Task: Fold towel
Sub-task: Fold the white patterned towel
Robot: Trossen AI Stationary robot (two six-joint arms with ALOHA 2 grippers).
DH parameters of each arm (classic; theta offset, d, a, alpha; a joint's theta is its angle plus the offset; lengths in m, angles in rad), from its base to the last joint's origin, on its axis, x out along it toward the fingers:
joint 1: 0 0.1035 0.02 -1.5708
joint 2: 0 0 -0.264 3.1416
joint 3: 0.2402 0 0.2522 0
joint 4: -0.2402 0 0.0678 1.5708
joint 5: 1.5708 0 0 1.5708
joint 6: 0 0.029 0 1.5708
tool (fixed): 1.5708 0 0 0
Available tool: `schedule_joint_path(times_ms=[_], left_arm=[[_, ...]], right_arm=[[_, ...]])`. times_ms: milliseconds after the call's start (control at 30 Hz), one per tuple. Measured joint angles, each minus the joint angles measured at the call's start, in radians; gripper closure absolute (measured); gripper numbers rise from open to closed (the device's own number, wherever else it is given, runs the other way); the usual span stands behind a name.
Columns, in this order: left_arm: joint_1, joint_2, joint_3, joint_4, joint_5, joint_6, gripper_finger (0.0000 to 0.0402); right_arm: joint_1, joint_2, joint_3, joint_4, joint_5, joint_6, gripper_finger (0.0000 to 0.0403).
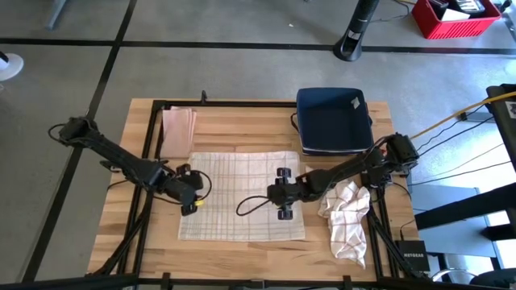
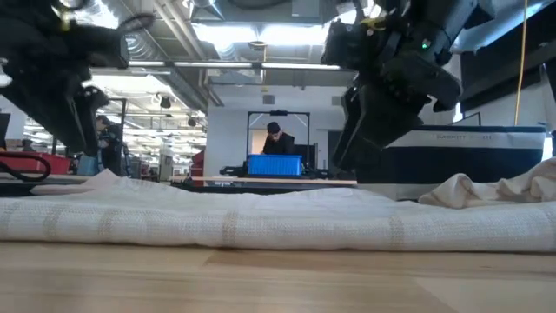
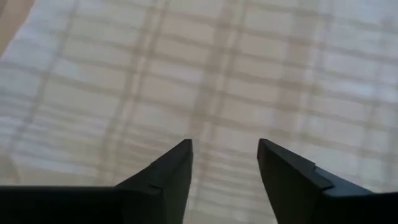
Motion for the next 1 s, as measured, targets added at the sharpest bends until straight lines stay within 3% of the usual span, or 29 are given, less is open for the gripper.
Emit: schedule_joint_path(times_ms=[200, 433, 633, 800, 1000], left_arm=[[0.102, 0.004, -0.016, -0.012, 0.117, 0.092, 0.0177], [0.153, 0.085, -0.016, -0.052, 0.124, 0.274, 0.0167], [0.179, 0.196, -0.015, -0.068, 0.207, 0.287, 0.0167], [0.184, 0.275, -0.006, -0.065, 0.217, 0.314, 0.0166], [0.191, 0.280, -0.007, -0.062, 0.223, 0.249, 0.0166]], right_arm=[[-0.065, 0.000, 0.000, -0.041, -0.072, -0.022, 0.0198], [-0.107, 0.000, 0.000, -0.118, -0.146, -0.073, 0.0198], [-0.116, 0.000, 0.000, -0.170, -0.168, -0.079, 0.0198], [-0.115, 0.000, 0.000, -0.183, -0.170, -0.090, 0.0198], [-0.114, -0.010, 0.000, -0.277, -0.181, -0.099, 0.0198]])
